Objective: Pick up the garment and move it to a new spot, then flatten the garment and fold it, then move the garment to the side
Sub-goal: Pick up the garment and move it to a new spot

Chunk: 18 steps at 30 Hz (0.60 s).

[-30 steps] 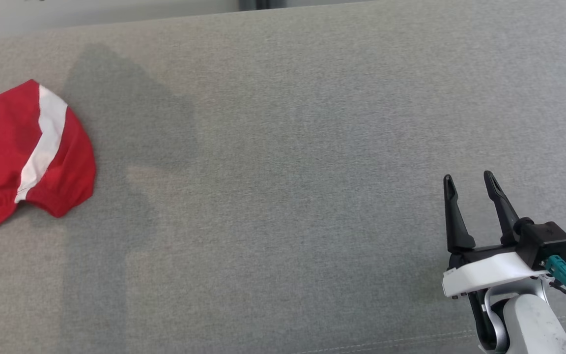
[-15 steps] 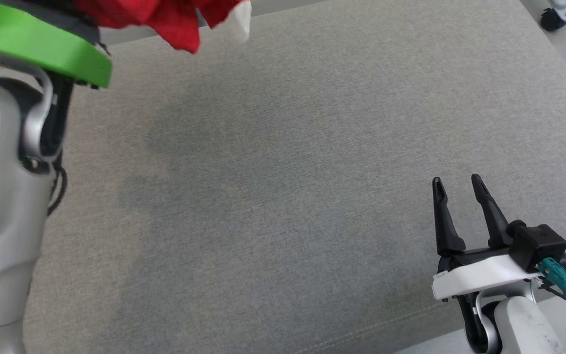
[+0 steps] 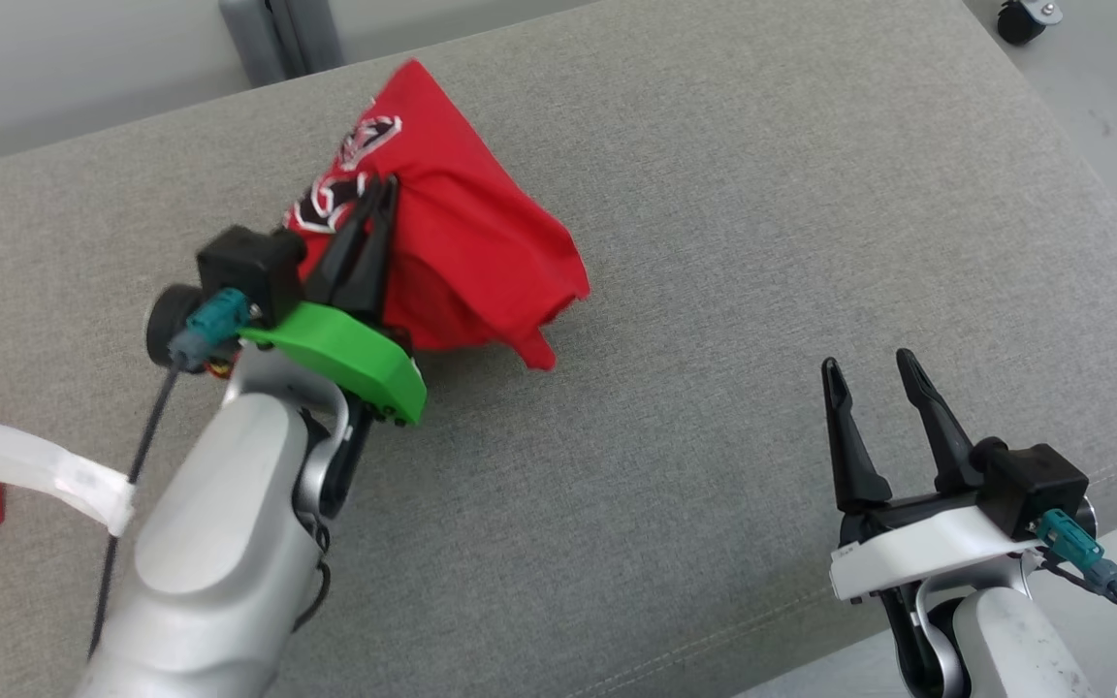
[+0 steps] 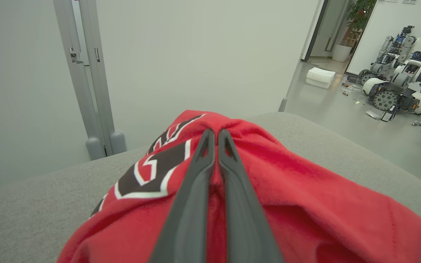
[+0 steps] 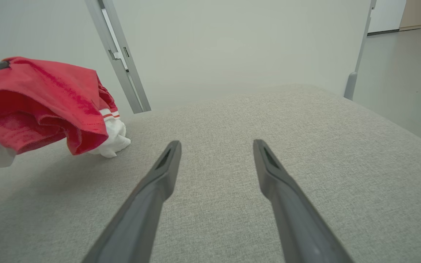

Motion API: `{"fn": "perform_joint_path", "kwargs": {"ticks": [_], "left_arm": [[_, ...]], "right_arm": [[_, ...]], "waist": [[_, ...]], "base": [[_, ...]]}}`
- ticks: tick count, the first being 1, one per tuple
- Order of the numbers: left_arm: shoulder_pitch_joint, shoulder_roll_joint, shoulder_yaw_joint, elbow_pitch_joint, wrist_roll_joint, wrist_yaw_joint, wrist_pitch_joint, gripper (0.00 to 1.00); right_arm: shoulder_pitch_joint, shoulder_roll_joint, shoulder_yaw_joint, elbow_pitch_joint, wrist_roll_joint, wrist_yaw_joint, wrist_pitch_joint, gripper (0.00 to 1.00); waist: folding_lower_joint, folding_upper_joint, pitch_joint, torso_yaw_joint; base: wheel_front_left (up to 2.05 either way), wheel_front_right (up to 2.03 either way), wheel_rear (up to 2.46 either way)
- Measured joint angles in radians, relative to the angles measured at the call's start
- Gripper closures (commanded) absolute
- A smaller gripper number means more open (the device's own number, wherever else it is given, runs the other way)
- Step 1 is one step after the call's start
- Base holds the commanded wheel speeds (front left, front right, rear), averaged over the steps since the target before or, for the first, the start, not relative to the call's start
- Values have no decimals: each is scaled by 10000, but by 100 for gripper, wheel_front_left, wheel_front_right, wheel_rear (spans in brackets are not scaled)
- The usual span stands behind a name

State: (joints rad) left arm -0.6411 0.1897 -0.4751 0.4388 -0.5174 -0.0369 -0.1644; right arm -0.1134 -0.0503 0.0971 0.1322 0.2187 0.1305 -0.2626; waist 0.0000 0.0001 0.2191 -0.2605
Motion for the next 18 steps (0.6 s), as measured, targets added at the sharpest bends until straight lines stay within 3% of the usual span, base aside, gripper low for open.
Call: {"fn": "perform_joint_path", "kwargs": {"ticks": [5,6,7,8,14,18], "left_arm": [[468,-449,-374,1212,-13,-194,-378,100],[505,-523,-491,1438,-10,-268,-431,84],[523,-583,-598,1634,8,-337,-495,53],[524,-642,-654,1774,12,-353,-548,0],[452,-849,-493,1958,127,-431,-924,0],[489,-746,180,1388,284,-188,-980,0]], "right_arm": [[1,0,59,46,13,0,0,0],[2,-4,71,65,23,0,0,0],[3,0,82,79,27,0,0,0],[4,0,98,92,27,2,0,0],[82,2,144,207,2,0,0,0],[194,2,111,245,-54,0,0,0]], "waist": [[0,0,-23,-42],[0,0,-29,-25],[0,0,-43,0],[0,0,-62,23],[0,0,-357,285],[0,0,-607,566]], "base": [[0,0,0],[0,0,0],[0,0,0],[0,0,0],[0,0,0],[0,0,0]]}}
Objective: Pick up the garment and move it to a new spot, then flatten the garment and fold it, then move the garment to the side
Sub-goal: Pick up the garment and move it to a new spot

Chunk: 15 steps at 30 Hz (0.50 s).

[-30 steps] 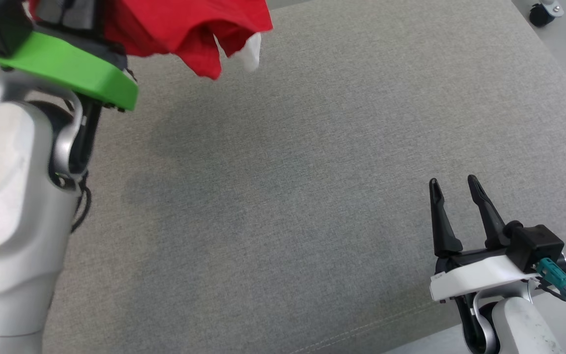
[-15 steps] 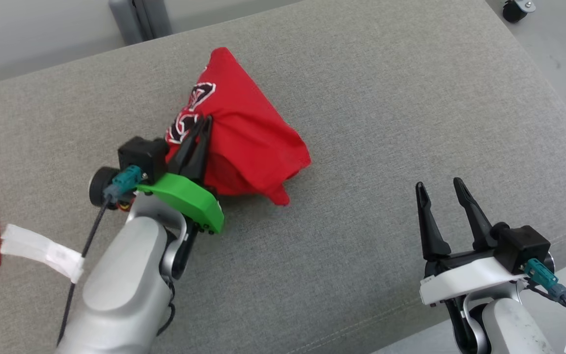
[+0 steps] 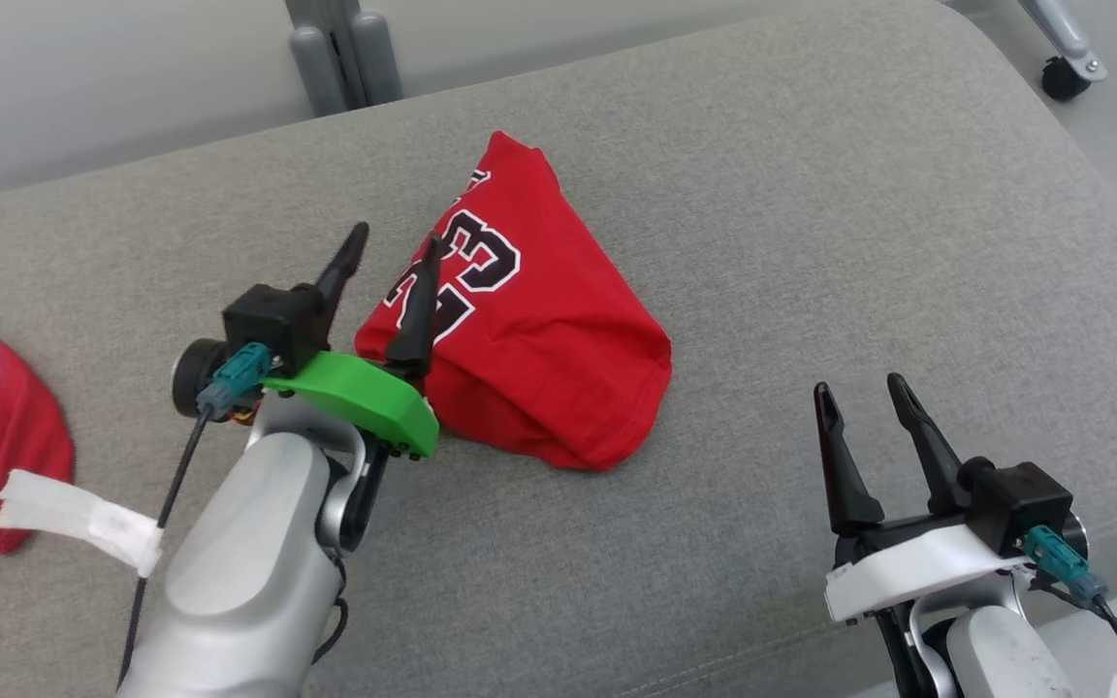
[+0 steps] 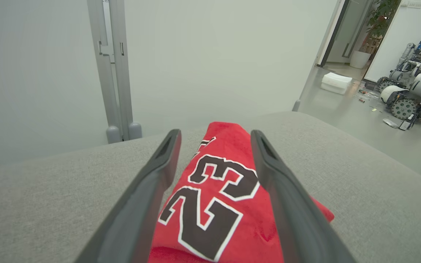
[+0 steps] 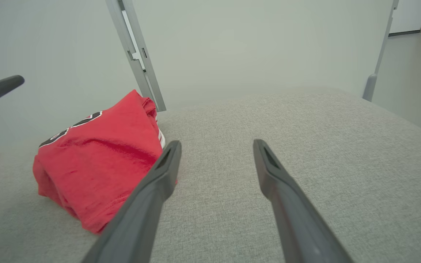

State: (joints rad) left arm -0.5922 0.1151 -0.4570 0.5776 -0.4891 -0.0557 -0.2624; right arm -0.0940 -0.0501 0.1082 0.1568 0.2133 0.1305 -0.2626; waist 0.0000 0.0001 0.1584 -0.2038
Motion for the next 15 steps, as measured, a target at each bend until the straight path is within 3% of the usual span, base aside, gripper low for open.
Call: {"fn": "perform_joint_path", "kwargs": {"ticks": [15], "left_arm": [[2850,909,2437,-2982,1430,290,-15,0]], "right_arm": [[465,4,-242,-23,-416,0,0,0]], "waist": [[0,0,-977,1650]], "base": [[0,0,0]]}}
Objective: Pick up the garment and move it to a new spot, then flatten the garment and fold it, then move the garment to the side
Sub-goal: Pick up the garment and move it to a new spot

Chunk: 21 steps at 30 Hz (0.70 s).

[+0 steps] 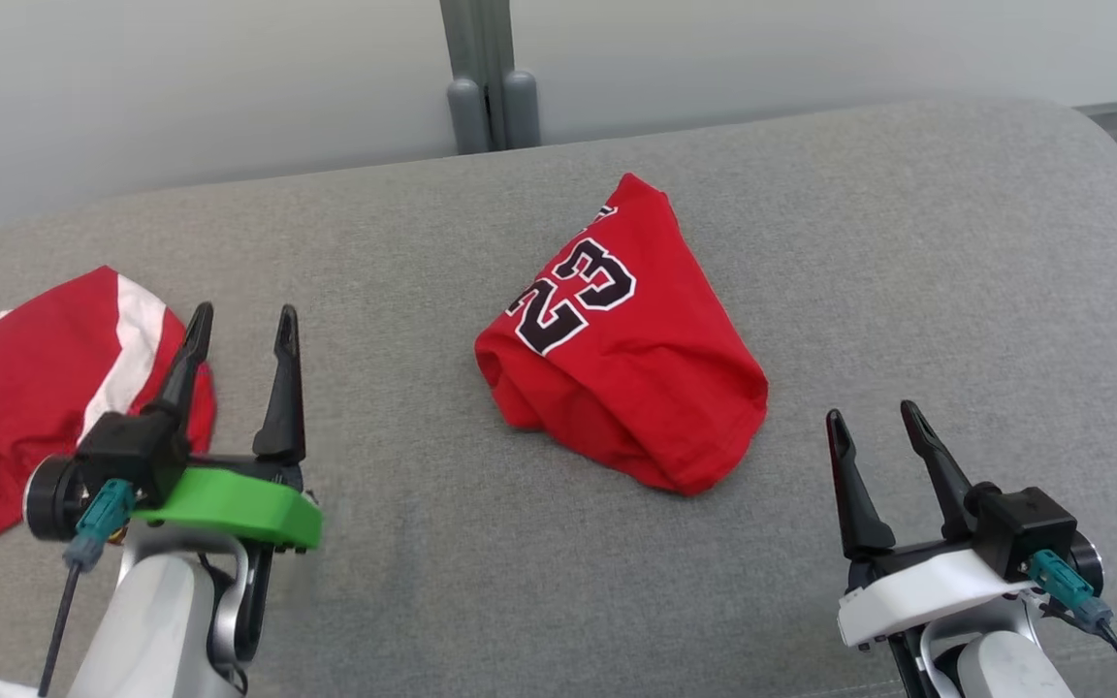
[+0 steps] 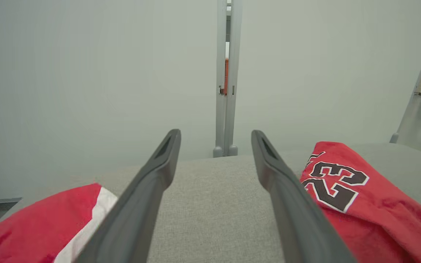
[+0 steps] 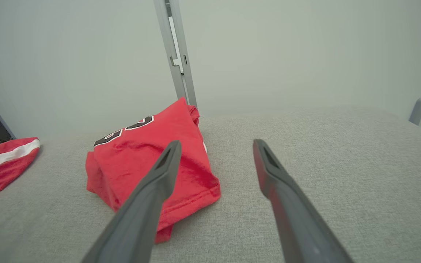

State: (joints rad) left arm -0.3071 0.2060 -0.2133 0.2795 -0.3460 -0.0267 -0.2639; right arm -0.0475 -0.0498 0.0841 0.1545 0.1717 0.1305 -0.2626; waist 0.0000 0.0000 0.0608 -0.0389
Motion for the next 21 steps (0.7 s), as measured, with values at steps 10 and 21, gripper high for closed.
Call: {"fn": "perform_joint_path", "kwargs": {"ticks": [10,21], "left_arm": [[2245,-130,1329,-1158,257,-180,-2,0],[3432,-614,2207,-1398,677,-454,-2,0]], "right_arm": [[239,0,0,-36,-121,0,0,0],[575,-23,-8,-38,-173,0,0,0]], "waist": [[0,0,-674,665],[0,0,-980,764]], "base": [[0,0,0],[0,0,0]]}}
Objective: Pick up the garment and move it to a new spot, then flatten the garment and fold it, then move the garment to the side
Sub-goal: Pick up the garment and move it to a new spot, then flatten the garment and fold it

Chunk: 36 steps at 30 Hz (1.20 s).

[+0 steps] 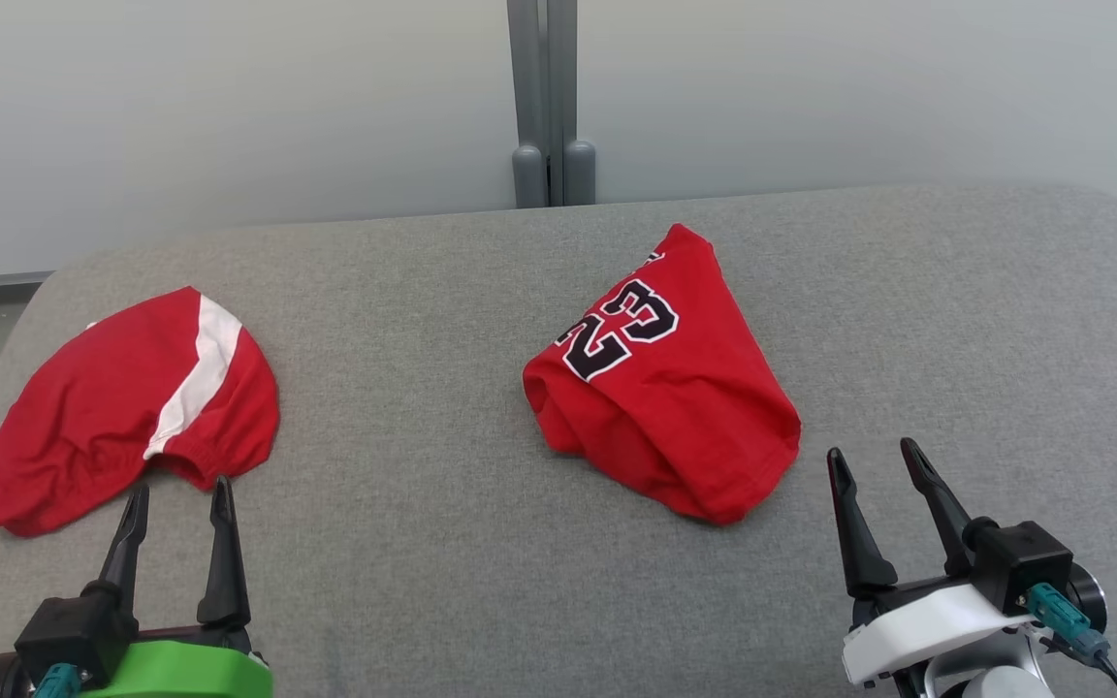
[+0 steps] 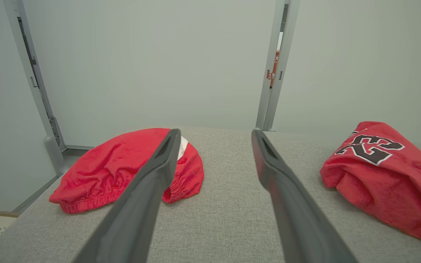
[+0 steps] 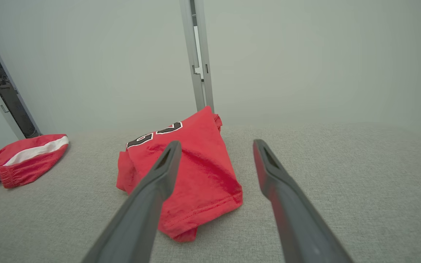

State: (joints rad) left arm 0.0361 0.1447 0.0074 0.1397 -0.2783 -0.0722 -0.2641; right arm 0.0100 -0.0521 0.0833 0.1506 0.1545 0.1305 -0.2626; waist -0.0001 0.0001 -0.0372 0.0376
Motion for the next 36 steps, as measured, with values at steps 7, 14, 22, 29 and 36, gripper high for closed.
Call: {"fn": "perform_joint_path", "kwargs": {"ticks": [7,14,22,29,36], "left_arm": [[170,-224,232,59,332,-213,0,0],[171,-339,399,228,468,-345,2,0],[179,-387,587,251,600,-437,0,0],[186,-456,665,280,744,-510,0,0],[194,-512,706,309,798,-523,0,0]], "right_arm": [[92,-63,-46,54,21,0,0,0],[170,-61,-107,94,21,2,0,0],[194,-58,-190,127,25,0,0,0],[217,-46,-207,132,23,0,0,0],[246,-27,-228,140,23,0,0,0]], "waist": [[0,0,-71,-35],[0,0,-68,-10],[0,0,-49,-21],[0,0,-37,-32],[0,0,-15,-33]], "base": [[0,0,0],[0,0,0],[0,0,0],[0,0,0],[0,0,0]]}}
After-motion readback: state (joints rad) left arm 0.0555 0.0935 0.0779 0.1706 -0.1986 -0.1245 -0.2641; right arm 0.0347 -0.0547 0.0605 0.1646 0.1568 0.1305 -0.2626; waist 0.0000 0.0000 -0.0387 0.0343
